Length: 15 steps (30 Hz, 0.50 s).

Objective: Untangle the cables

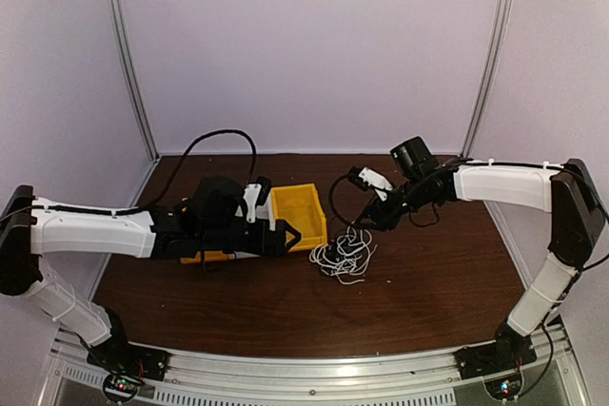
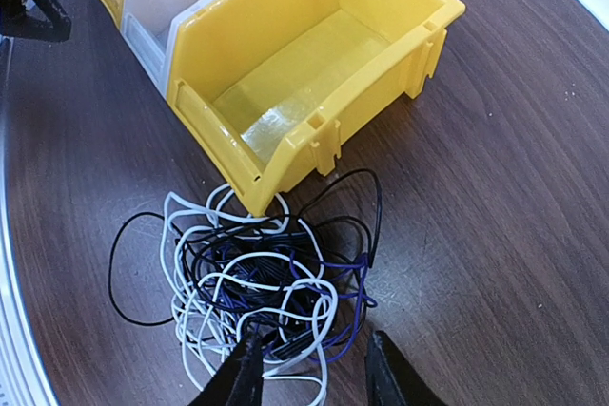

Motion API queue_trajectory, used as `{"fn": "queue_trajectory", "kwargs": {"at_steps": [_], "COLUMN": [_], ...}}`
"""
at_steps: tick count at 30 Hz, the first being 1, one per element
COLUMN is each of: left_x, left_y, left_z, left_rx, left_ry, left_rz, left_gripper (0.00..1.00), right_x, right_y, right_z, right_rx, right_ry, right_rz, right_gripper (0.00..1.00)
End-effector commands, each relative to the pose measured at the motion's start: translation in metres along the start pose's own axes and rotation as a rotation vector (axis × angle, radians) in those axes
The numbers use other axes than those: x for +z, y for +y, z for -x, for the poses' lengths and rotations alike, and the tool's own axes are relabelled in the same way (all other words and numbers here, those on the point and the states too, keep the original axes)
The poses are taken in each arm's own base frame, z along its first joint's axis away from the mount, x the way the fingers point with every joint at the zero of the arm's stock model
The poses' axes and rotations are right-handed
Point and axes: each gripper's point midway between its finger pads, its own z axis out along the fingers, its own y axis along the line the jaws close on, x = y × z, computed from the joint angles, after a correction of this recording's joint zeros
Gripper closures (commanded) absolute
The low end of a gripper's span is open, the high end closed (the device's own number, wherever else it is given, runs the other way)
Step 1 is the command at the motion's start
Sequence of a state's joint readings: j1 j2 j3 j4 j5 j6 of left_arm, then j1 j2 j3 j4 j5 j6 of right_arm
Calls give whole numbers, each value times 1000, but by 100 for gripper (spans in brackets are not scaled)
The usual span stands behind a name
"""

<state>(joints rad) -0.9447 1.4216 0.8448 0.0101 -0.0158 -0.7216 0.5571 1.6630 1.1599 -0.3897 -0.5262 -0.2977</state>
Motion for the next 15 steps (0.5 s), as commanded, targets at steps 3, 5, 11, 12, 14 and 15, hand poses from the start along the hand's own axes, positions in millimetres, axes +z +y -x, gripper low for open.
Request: {"fn": "queue_trajectory", "kwargs": {"at_steps": [3, 5, 11, 12, 14, 15], "left_x": [15, 18, 31, 33, 36, 37], "left_y": [-17, -18, -17, -17, -17, -16], "left_z": [23, 27, 29, 29, 29, 29], "left_rx": [70, 72, 103, 109, 114, 114], "left_ry": [-26, -39, -37, -33, -29, -30], "left_rz": [-15, -12, 3, 7, 10, 13], "left_gripper": [5, 4, 4, 4, 4, 4], "right_x": [-3, -4, 1, 2, 4, 6], "right_y": [3, 3, 7, 8, 8, 8], "right_z": [-9, -10, -14, -13, -11, -11], "right_rx": [-13, -18, -11, -7, -2, 1], "right_ry": [30, 37, 55, 53, 50, 51], "right_rz": [-14, -14, 19, 27, 39, 42], "right_gripper": [69, 69, 75, 76, 77, 77]}}
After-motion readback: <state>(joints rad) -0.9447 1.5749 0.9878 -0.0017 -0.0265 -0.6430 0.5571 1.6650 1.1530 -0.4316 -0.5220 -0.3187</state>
